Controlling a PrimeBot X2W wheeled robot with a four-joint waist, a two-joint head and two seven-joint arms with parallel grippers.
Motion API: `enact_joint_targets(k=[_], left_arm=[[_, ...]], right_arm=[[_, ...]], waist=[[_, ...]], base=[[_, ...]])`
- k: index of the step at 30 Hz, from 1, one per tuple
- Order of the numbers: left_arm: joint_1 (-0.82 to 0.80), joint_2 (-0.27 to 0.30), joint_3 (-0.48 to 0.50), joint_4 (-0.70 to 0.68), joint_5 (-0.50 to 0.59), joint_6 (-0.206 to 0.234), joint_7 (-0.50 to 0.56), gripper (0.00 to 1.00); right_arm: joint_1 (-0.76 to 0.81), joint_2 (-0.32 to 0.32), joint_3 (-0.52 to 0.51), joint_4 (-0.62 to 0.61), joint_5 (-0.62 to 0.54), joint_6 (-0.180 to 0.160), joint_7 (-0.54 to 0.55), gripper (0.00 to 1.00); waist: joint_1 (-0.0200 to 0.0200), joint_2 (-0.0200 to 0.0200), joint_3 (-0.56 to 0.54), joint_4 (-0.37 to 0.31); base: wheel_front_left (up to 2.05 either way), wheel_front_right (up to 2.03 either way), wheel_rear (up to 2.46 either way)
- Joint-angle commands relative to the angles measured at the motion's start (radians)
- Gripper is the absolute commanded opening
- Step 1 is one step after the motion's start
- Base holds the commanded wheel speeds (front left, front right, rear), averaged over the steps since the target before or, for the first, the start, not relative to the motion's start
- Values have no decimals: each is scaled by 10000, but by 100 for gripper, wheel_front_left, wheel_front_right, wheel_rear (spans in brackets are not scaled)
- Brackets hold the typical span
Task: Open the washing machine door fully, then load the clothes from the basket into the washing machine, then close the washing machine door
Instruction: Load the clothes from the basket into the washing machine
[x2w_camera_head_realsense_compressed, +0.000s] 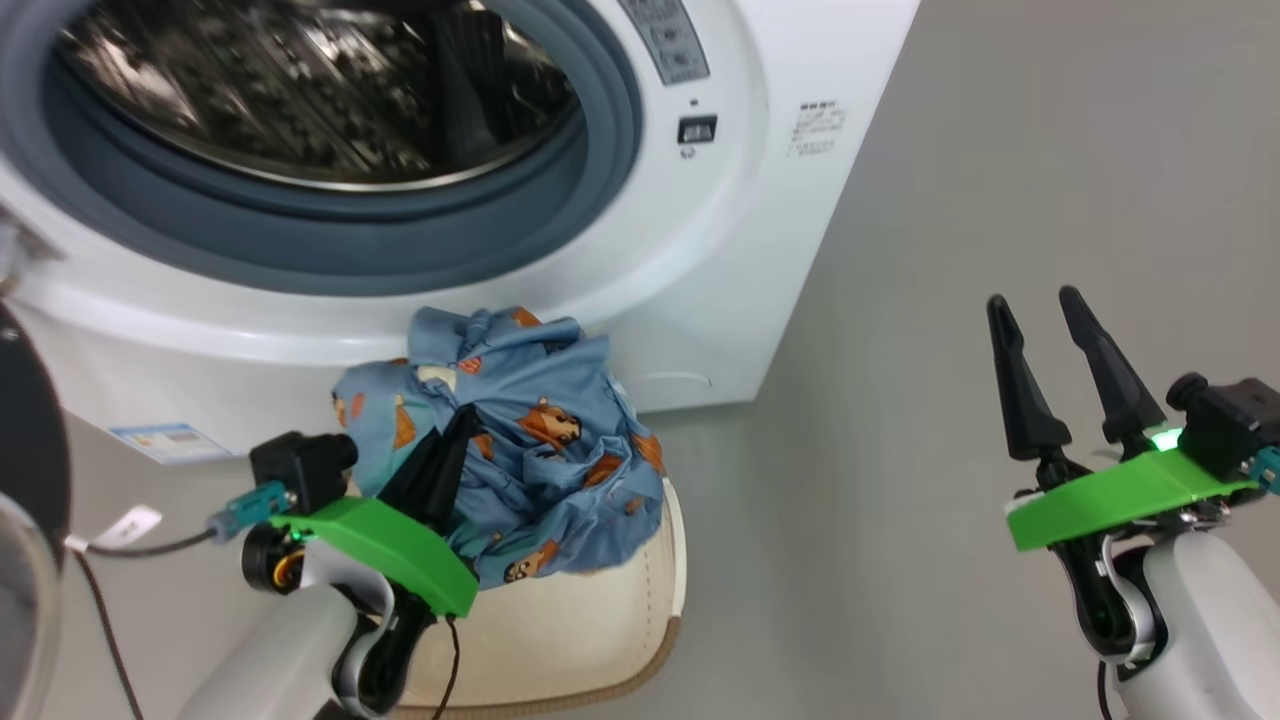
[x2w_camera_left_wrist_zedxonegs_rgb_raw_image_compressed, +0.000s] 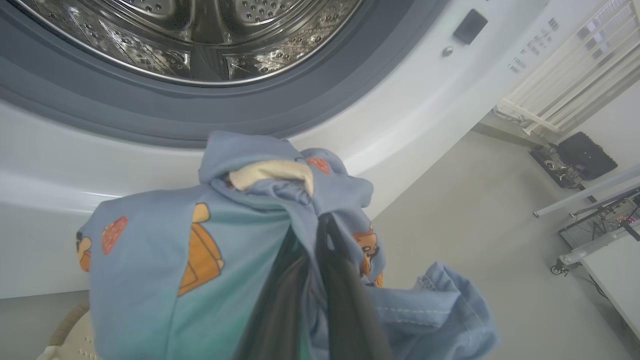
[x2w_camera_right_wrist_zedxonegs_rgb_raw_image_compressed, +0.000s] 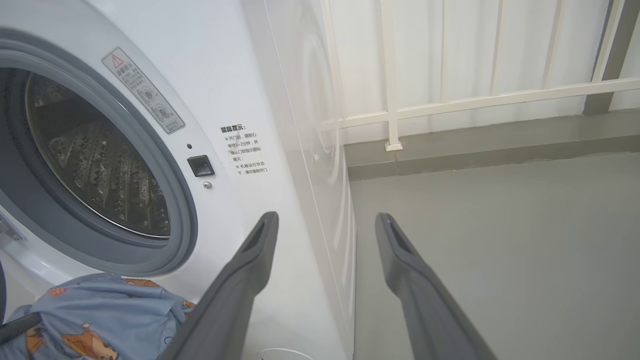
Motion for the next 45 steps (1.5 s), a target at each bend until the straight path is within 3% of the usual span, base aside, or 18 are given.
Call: enact_joint_targets(k=[1, 15, 23, 33, 45], left_arm=[[77, 282, 442, -382, 118, 81, -144, 0], [1505, 709, 2232, -3475, 1556, 1558, -146, 0], [1700, 902, 2384, -4211, 1606, 1904, -50, 0], [932, 1012, 2815, -3927, 1246, 1780, 113, 0], [-1775, 1095, 3150, -2158, 1520, 1306, 105, 0]], right_arm=[[176, -157, 110, -189, 65, 56, -80, 100], [607, -479, 234, -89, 247, 56, -80, 100], [677, -503, 303, -105, 312, 56, -80, 100], [538, -574, 423, -140, 311, 56, -80, 100], [220, -540, 341, -358, 214, 56, -80, 100]], waist=[[2, -1, -504, 264], [2, -1, -1518, 274], [2, -1, -1610, 163], [2, -1, -1328, -60], [2, -1, -14, -411]], base=[[0, 0, 0], [0, 0, 0], [0, 0, 0], [0, 0, 0], [0, 0, 0]])
